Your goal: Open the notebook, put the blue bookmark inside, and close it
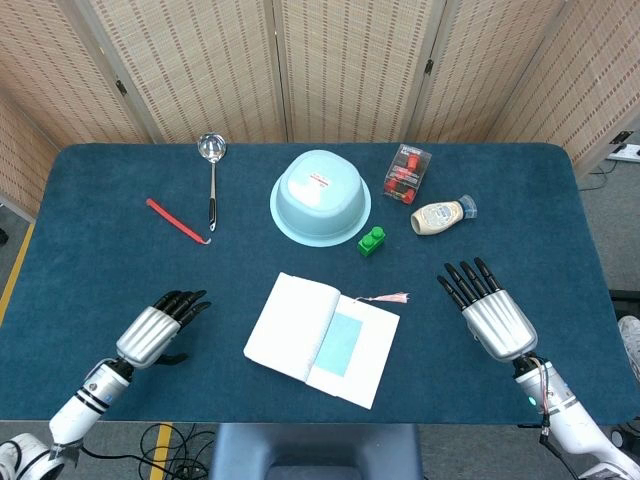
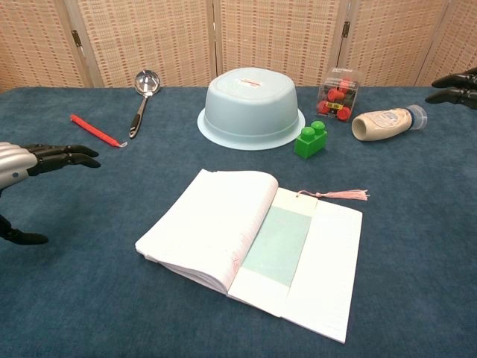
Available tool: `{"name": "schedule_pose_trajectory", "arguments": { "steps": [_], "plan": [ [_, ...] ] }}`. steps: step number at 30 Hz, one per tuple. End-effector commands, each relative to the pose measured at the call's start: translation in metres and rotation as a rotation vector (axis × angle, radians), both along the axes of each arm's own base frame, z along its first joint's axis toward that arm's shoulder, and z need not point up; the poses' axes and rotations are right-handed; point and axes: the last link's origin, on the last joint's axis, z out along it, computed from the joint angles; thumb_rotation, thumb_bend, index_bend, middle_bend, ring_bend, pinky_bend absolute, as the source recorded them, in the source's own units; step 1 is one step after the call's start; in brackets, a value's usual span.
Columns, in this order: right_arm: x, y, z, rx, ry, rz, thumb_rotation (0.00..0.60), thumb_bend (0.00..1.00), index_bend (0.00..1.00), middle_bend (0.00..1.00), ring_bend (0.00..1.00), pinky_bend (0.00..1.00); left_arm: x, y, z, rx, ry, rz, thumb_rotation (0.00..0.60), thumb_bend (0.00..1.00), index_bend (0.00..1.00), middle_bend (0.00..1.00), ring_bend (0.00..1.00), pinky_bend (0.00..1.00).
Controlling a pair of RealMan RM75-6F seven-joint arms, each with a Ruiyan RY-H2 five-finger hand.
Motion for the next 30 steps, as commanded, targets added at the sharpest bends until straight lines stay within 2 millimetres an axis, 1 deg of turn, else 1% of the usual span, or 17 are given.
{"name": "schedule_pose_trajectory", "arguments": {
  "steps": [1, 8, 18, 30],
  "plan": [
    [0.000, 0.000, -0.001, 0.003, -0.005, 0.003, 0.600, 0.22, 0.00, 0.00, 0.00, 0.00, 0.005, 0.004, -0.012, -0.008, -0.001, -0.020, 0.600, 0.16, 0.13, 0.08, 0.13, 0.17],
    [-0.001, -0.002, -0.003, 0.004, -0.001, 0.001, 0.600, 0.22, 0.00, 0.00, 0.00, 0.00, 0.018, 0.010, -0.039, -0.015, 0.003, -0.057, 0.600, 0.16, 0.13, 0.08, 0.13, 0.17],
    [-0.002, -0.002, 0.000, 0.000, -0.015, -0.002, 0.600, 0.22, 0.00, 0.00, 0.00, 0.00, 0.031, 0.016, -0.065, -0.029, 0.006, -0.078, 0.600, 0.16, 0.11, 0.08, 0.13, 0.17],
    [-0.008, -0.001, 0.004, -0.013, -0.025, -0.017, 0.600, 0.22, 0.00, 0.00, 0.00, 0.00, 0.041, 0.017, -0.081, -0.040, -0.025, -0.083, 0.600, 0.16, 0.11, 0.08, 0.13, 0.17]
  ]
}}
